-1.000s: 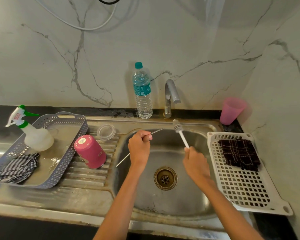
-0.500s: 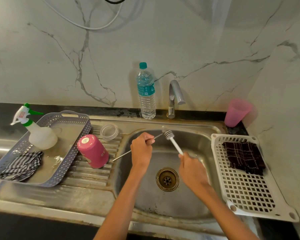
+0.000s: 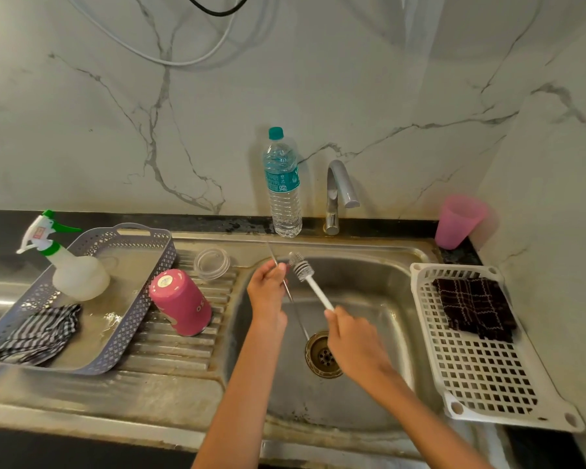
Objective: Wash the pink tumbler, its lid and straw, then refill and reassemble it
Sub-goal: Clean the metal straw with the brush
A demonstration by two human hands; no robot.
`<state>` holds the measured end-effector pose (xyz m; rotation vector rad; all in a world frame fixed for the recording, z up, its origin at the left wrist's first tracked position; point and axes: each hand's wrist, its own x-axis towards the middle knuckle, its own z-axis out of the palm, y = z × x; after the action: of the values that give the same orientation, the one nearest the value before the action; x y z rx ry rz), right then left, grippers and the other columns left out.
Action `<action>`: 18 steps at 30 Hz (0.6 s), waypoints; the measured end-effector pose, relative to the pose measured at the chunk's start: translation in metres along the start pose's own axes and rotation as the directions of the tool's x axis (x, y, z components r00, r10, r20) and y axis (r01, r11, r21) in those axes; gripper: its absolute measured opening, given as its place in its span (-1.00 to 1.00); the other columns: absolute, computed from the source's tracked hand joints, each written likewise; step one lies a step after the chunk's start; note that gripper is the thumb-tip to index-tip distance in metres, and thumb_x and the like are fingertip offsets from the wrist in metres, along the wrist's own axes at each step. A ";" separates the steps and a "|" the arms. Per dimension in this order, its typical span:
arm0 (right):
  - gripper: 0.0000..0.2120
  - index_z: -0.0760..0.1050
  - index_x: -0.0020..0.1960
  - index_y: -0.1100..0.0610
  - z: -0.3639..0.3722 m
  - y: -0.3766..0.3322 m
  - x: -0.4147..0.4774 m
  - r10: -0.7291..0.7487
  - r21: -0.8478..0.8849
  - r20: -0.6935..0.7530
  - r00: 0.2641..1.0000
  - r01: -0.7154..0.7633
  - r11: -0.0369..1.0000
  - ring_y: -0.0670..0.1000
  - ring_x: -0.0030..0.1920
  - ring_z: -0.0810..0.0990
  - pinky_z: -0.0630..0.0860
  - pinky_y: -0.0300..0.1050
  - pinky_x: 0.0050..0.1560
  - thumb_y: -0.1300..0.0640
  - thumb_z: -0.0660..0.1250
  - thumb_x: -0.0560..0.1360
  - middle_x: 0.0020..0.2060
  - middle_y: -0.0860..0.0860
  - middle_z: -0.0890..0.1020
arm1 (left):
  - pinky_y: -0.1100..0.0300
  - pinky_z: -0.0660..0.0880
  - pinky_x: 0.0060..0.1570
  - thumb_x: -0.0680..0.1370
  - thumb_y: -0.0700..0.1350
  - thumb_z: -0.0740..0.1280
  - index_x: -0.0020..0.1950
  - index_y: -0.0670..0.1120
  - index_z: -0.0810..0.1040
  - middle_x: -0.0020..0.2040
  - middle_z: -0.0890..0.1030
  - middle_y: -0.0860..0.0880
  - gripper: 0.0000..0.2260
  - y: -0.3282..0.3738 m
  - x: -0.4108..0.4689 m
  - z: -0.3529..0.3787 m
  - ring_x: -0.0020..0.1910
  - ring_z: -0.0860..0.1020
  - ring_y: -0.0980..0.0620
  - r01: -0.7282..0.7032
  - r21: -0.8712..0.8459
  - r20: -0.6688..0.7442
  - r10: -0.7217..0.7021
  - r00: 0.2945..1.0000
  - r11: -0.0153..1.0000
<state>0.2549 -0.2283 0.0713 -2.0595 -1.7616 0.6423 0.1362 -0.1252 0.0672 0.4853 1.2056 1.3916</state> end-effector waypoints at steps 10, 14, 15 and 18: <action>-0.62 0.44 0.09 0.16 0.018 -0.003 0.003 0.082 0.016 0.010 0.997 -0.082 0.997 0.23 -0.03 0.59 0.51 0.08 -0.05 -0.05 -0.07 0.66 -0.08 0.16 0.63 | 0.20 0.50 0.17 0.60 -0.34 0.26 -0.05 -0.05 0.39 -0.06 0.57 -0.03 -0.81 0.004 -0.004 -0.008 0.13 0.61 -0.02 -0.026 -0.287 -0.008 0.024 1.000 0.958; -0.62 0.43 0.12 0.16 0.021 -0.005 0.001 0.133 0.043 -0.025 0.991 -0.132 0.990 0.23 0.00 0.57 0.51 0.07 -0.03 -0.03 -0.07 0.66 -0.05 0.17 0.62 | 0.20 0.51 0.19 0.60 -0.35 0.26 -0.10 -0.06 0.42 -0.03 0.58 -0.02 -0.80 0.002 -0.005 -0.004 0.09 0.63 0.02 -0.070 -0.322 -0.031 0.063 0.998 0.944; -0.62 0.43 0.12 0.16 0.022 -0.005 0.000 0.129 0.036 -0.029 0.991 -0.128 0.991 0.24 0.01 0.57 0.49 0.06 -0.04 -0.03 -0.07 0.66 -0.04 0.17 0.62 | 0.22 0.52 0.16 0.60 -0.35 0.26 -0.10 -0.06 0.42 -0.05 0.58 -0.02 -0.80 0.003 -0.004 -0.003 0.08 0.63 0.02 -0.085 -0.328 -0.033 0.078 0.996 0.941; -0.61 0.43 0.14 0.15 0.022 -0.002 -0.002 0.144 0.039 -0.025 0.989 -0.143 0.989 0.25 0.01 0.58 0.52 0.08 -0.02 -0.04 -0.07 0.66 -0.04 0.17 0.63 | 0.29 0.56 0.03 0.59 -0.37 0.26 -0.11 -0.07 0.43 -0.14 0.57 0.00 -0.79 0.003 -0.006 -0.002 0.05 0.65 0.04 -0.109 -0.326 -0.014 0.110 0.994 0.939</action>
<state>0.2408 -0.2301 0.0546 -2.1735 -1.5852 0.6792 0.1348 -0.1307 0.0713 0.3246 0.9296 1.6486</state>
